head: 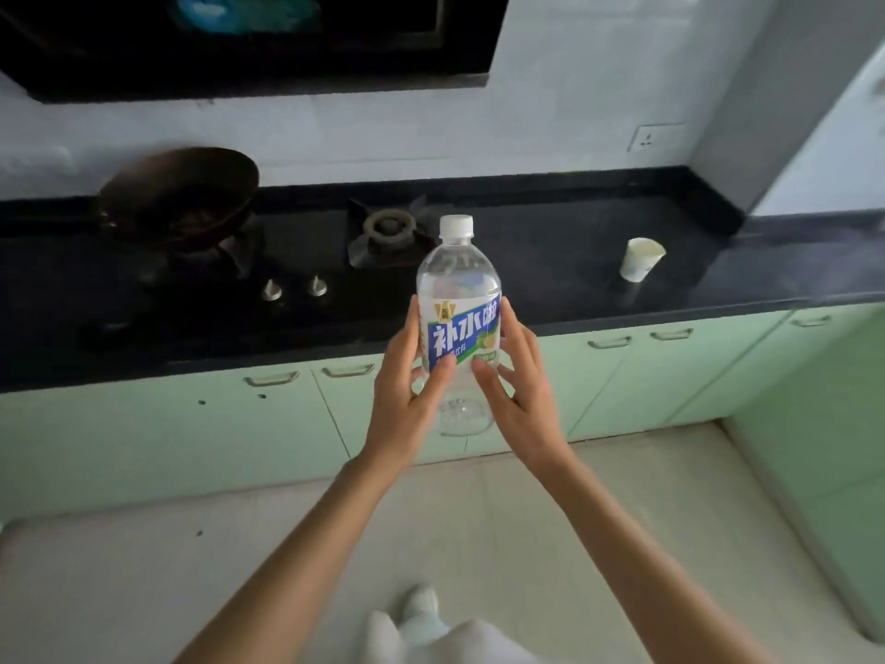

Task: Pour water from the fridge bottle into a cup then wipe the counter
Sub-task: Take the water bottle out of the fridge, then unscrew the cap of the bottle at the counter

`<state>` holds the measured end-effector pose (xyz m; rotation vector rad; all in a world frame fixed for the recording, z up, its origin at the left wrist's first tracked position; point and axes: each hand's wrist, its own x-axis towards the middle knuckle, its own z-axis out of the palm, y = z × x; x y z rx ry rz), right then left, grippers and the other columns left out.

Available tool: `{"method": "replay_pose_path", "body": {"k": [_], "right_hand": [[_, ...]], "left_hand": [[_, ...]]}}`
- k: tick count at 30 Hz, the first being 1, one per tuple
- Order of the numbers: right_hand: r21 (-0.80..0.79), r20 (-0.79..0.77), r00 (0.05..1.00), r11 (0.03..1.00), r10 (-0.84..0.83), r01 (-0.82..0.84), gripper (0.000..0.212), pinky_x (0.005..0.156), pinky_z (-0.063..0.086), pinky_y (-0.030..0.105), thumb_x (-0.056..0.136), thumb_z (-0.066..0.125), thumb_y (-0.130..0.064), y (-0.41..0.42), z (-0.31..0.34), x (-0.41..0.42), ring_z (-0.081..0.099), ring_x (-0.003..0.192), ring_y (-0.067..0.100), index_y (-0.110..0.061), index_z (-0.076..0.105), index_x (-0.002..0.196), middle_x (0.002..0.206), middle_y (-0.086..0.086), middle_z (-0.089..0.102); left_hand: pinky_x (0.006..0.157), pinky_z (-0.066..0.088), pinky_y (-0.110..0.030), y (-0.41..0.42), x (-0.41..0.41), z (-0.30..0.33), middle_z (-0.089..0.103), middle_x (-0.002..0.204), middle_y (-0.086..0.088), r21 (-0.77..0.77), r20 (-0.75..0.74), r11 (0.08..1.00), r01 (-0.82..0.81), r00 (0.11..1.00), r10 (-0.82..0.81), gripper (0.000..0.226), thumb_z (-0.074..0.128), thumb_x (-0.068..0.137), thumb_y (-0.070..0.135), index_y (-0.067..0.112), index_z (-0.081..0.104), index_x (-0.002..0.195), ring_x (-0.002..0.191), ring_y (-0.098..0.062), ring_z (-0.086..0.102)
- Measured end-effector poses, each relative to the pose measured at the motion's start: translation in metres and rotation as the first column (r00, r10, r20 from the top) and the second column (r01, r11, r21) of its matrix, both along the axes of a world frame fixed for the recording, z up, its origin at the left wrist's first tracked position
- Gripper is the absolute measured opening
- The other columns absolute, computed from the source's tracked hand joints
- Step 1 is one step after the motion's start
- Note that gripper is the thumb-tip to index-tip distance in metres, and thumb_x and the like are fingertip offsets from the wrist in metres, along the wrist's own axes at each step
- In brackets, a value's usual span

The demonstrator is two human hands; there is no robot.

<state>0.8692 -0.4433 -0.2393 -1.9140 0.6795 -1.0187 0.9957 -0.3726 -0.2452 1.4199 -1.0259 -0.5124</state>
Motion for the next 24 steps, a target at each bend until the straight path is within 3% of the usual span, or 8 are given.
{"method": "replay_pose_path", "body": {"k": [6, 10, 13, 15, 19, 24], "right_hand": [[-0.019, 0.019, 0.972, 0.972, -0.233, 0.233, 0.061, 0.097, 0.044, 0.022, 0.097, 0.052, -0.016, -0.062, 0.004, -0.014, 0.041, 0.129, 0.007, -0.025, 0.023, 0.150, 0.139, -0.021, 0.035], [-0.022, 0.026, 0.936, 0.936, -0.350, 0.351, 0.061, 0.098, 0.046, 0.028, 0.097, 0.052, -0.016, -0.095, 0.000, -0.034, 0.043, 0.128, 0.008, -0.025, 0.023, 0.149, 0.139, -0.023, 0.035], [-0.026, 0.004, 0.908, 0.907, -0.420, 0.420, 0.062, 0.096, 0.044, 0.020, 0.096, 0.054, -0.013, -0.123, -0.006, -0.055, 0.044, 0.125, 0.003, -0.026, 0.024, 0.149, 0.138, -0.024, 0.035], [-0.021, -0.009, 0.893, 0.893, -0.451, 0.450, 0.063, 0.094, 0.043, 0.016, 0.096, 0.055, -0.012, -0.142, -0.010, -0.070, 0.044, 0.124, 0.002, -0.028, 0.024, 0.149, 0.138, -0.027, 0.035], [-0.016, -0.037, 0.887, 0.888, -0.460, 0.460, 0.064, 0.096, 0.046, 0.023, 0.096, 0.055, -0.012, -0.188, -0.025, -0.101, 0.044, 0.126, 0.000, -0.027, 0.023, 0.150, 0.139, -0.034, 0.033], [-0.026, -0.087, 0.901, 0.905, -0.425, 0.425, 0.064, 0.096, 0.047, 0.026, 0.096, 0.055, -0.014, -0.249, -0.043, -0.135, 0.043, 0.128, 0.000, -0.027, 0.023, 0.149, 0.143, -0.037, 0.029]], "left_hand": [[0.105, 0.044, -0.042, -0.093, 0.000, 0.002, 0.043, 0.144, 0.008, -0.012, -0.016, 0.971, 0.241, 0.970, -0.241, 0.067, 0.057, 0.094, 0.032, 0.047, 0.019, 0.147, 0.130, -0.010, 0.047], [0.106, 0.044, -0.043, -0.145, -0.017, -0.003, 0.045, 0.143, 0.006, 0.009, -0.032, 0.935, 0.353, 0.935, -0.353, 0.068, 0.058, 0.091, 0.038, 0.047, 0.020, 0.147, 0.130, -0.011, 0.048], [0.106, 0.044, -0.039, -0.181, -0.037, -0.009, 0.046, 0.142, 0.005, 0.012, -0.048, 0.909, 0.416, 0.909, -0.415, 0.069, 0.058, 0.091, 0.038, 0.043, 0.020, 0.148, 0.129, -0.010, 0.048], [0.105, 0.044, -0.036, -0.204, -0.052, -0.014, 0.046, 0.142, 0.007, 0.012, -0.049, 0.901, 0.434, 0.900, -0.433, 0.069, 0.057, 0.090, 0.036, 0.040, 0.021, 0.149, 0.129, -0.009, 0.048], [0.104, 0.046, -0.037, -0.251, -0.083, -0.030, 0.044, 0.141, 0.010, 0.050, -0.012, 0.908, 0.416, 0.909, -0.416, 0.071, 0.056, 0.089, 0.041, 0.037, 0.020, 0.151, 0.130, -0.011, 0.047], [0.101, 0.047, -0.032, -0.303, -0.115, -0.046, 0.040, 0.143, 0.016, 0.112, -0.010, 0.920, 0.375, 0.926, -0.376, 0.072, 0.055, 0.088, 0.048, 0.046, 0.017, 0.149, 0.130, -0.009, 0.047]]}}
